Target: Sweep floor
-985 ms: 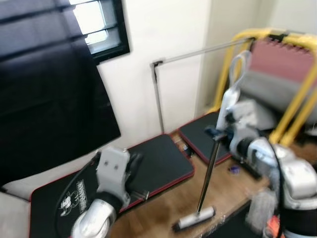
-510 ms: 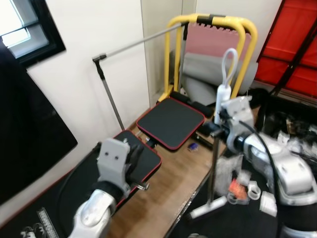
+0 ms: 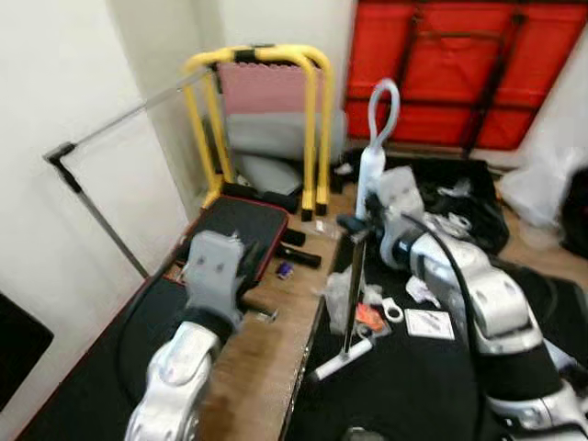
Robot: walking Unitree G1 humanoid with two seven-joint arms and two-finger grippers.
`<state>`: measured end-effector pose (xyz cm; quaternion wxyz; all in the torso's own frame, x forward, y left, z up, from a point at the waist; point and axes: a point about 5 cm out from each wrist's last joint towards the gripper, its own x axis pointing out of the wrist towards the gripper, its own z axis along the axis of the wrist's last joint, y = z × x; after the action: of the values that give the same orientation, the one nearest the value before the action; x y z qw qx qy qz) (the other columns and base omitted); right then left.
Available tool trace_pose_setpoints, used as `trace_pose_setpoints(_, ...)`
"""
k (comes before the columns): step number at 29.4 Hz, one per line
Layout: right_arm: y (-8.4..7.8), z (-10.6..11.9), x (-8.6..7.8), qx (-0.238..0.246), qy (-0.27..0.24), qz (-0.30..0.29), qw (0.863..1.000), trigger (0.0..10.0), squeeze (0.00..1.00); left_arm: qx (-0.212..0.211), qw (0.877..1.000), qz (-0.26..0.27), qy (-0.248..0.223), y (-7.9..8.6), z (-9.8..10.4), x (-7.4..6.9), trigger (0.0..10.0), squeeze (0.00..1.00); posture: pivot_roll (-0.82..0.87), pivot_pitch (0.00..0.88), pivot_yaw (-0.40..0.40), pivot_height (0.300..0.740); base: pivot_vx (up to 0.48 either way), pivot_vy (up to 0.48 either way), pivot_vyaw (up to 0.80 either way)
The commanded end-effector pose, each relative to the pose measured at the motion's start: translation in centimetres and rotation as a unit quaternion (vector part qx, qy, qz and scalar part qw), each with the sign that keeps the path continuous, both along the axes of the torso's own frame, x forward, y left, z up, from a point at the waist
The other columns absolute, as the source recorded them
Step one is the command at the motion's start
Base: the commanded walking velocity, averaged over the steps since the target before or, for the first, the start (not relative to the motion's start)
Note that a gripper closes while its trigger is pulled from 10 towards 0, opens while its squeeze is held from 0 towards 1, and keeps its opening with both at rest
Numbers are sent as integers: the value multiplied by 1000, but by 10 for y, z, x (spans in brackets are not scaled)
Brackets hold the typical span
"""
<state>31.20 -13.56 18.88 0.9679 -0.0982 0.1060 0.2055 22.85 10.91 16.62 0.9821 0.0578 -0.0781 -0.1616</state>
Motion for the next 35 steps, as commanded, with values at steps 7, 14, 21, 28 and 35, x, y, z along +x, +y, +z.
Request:
trace_pose_setpoints(7,25,54,14,63,-54,82,993,10000,0,42,998,-50,14,13,-15,10,10000,1000,-189,0,-17,740,0,0,-207)
trace_pose_setpoints(14,40,77,15,105,-49,130,985,10000,0,75,990,-102,62,7,-32,11,10000,1000,-195,0,-11,740,0,0,0)
trace_pose_setpoints(21,55,90,15,112,-43,162,979,10000,0,45,987,-93,122,-9,-41,18,10000,1000,-195,0,-8,740,0,0,0)
trace_pose_setpoints(28,76,94,11,154,-39,179,971,10000,0,4,985,-66,159,-20,-44,28,10000,1000,-188,0,-3,740,0,0,0)
trace_pose_setpoints(35,94,103,7,188,-26,208,960,10000,0,-9,991,-22,134,-32,-32,44,10000,239,-188,0,-2,740,0,0,0)
